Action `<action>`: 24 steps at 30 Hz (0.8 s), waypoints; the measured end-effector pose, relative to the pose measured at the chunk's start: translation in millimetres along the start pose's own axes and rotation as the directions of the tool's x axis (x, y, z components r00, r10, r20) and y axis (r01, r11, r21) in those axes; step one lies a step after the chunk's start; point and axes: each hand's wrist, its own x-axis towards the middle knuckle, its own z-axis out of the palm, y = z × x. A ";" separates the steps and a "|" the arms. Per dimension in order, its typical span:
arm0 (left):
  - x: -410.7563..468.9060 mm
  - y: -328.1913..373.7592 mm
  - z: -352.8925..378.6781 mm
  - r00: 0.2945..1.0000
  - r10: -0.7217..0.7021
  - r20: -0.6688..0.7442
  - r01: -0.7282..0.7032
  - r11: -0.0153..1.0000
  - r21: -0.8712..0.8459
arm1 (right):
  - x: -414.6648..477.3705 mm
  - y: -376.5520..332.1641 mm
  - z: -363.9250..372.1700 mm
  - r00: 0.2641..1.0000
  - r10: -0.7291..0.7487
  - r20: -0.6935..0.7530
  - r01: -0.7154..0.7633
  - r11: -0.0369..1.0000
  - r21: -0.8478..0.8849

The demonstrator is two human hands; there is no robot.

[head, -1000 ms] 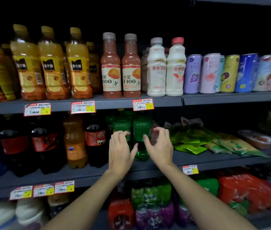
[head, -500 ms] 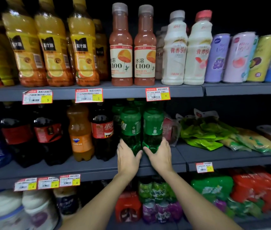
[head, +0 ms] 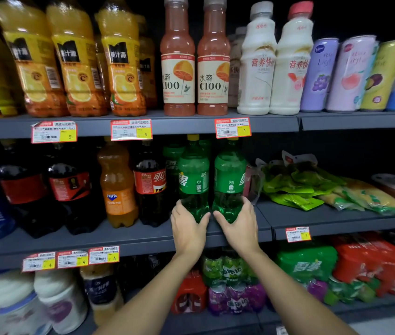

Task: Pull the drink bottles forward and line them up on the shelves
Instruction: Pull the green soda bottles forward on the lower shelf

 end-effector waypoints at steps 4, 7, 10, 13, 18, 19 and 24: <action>-0.2 -12.7 -11.1 0.995 0.050 0.086 -0.044 0.996 -0.079 | -1.9 6.0 -4.3 0.997 0.012 0.074 -0.013 1.000 0.012; 5.0 -20.0 -19.4 0.984 0.100 0.145 -0.086 0.991 -0.102 | 0.0 6.1 -5.0 0.997 0.022 0.069 -0.023 1.000 0.018; 11.6 -23.6 -26.2 0.963 0.147 0.226 -0.121 0.985 -0.123 | -1.3 4.8 -1.4 0.999 0.015 0.042 -0.014 1.000 -0.014; 16.3 -25.8 -30.9 0.941 0.178 0.287 -0.137 0.978 -0.157 | -1.8 4.7 -0.2 0.998 0.007 0.060 -0.004 0.998 -0.058; 21.3 -25.4 -33.1 0.915 0.185 0.359 -0.135 0.978 -0.161 | 1.8 8.6 -6.3 0.986 -0.014 0.163 0.026 0.997 -0.068; 20.7 -24.6 -32.5 0.916 0.185 0.356 -0.137 0.978 -0.155 | 1.8 9.8 -7.5 0.985 -0.015 0.174 0.027 0.997 -0.067; 2.7 -16.8 -24.6 0.990 0.123 0.066 -0.119 0.991 -0.065 | 1.4 9.6 -6.9 0.988 0.000 0.157 0.011 0.997 -0.072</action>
